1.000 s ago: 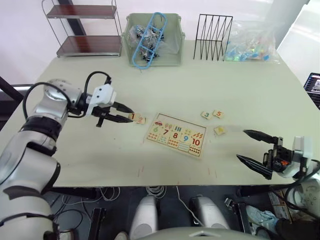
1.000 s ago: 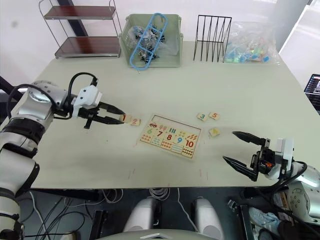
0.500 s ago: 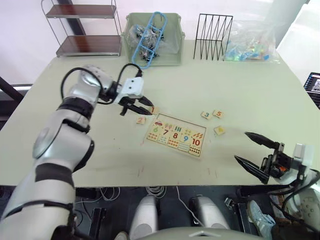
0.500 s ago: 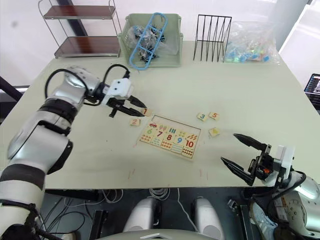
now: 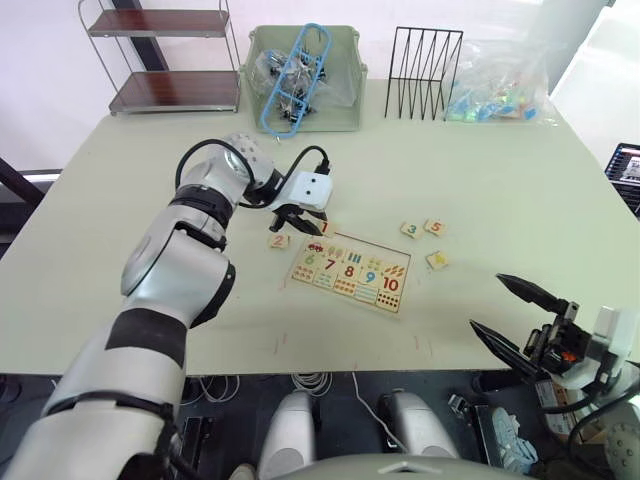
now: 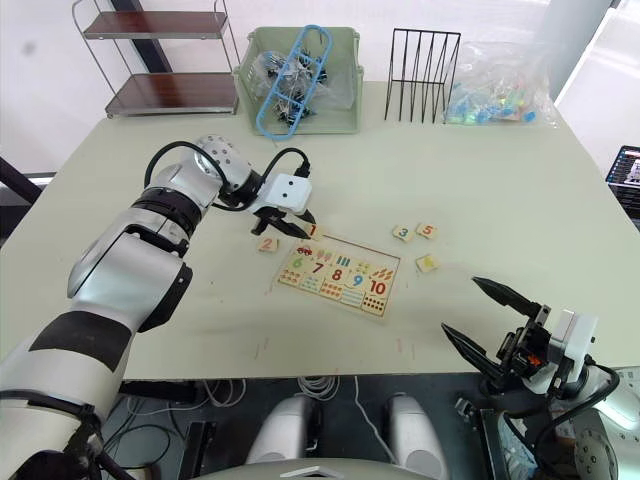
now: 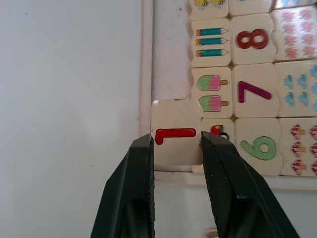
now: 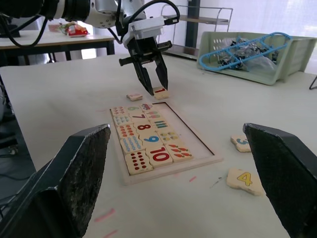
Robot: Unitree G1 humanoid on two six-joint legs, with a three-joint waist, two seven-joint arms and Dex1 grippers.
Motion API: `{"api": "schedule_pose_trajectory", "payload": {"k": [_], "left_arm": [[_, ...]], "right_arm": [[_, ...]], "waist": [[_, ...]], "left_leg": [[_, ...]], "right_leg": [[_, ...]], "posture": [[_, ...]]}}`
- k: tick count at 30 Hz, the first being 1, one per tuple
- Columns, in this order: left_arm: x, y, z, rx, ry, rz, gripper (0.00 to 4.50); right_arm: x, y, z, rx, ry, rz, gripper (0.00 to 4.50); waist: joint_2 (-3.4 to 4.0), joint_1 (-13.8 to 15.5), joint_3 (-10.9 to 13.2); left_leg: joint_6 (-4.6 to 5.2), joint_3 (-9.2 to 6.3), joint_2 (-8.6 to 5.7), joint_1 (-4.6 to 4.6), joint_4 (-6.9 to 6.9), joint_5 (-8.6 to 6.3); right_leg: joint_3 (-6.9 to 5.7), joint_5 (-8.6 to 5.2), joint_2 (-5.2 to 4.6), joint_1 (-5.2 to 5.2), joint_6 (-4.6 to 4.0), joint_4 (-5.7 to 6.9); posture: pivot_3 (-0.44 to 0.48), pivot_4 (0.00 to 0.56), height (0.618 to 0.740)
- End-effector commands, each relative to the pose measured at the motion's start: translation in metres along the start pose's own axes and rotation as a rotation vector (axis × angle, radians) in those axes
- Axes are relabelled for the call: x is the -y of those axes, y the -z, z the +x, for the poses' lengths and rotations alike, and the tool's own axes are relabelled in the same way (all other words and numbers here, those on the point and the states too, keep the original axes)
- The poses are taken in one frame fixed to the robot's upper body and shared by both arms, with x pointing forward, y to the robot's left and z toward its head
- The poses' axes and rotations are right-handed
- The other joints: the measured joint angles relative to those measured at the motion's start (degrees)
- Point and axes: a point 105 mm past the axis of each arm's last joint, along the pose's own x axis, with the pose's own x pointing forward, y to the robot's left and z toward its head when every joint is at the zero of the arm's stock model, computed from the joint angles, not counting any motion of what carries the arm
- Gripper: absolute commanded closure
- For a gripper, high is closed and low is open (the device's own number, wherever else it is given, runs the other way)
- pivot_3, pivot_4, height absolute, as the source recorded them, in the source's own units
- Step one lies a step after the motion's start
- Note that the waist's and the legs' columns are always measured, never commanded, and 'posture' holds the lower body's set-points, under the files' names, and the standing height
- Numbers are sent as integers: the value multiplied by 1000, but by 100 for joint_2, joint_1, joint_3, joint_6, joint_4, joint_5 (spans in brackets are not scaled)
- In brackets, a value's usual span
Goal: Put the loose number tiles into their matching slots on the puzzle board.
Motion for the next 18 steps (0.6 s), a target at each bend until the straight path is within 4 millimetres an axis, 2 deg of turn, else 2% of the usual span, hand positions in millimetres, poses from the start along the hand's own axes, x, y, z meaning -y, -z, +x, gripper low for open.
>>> {"api": "schedule_pose_trajectory", "payload": {"k": [1, 18], "left_arm": [[-11, -4, -6, -27, -52, 22, 3618], [-9, 0, 1, -83, -29, 31, 3618]], "right_arm": [[-2, -14, 2, 28, 7, -55, 0], [-2, -15, 9, 34, 18, -71, 0]], "waist": [[0, -6, 0], [-2, 1, 1]], "left_leg": [[0, 0, 0, 0, 0, 0], [0, 0, -1, 0, 0, 0]], "right_leg": [[0, 0, 0, 0, 0, 0], [-1, 1, 0, 0, 0, 0]], "posture": [[0, 150, 740], [0, 150, 740]]}}
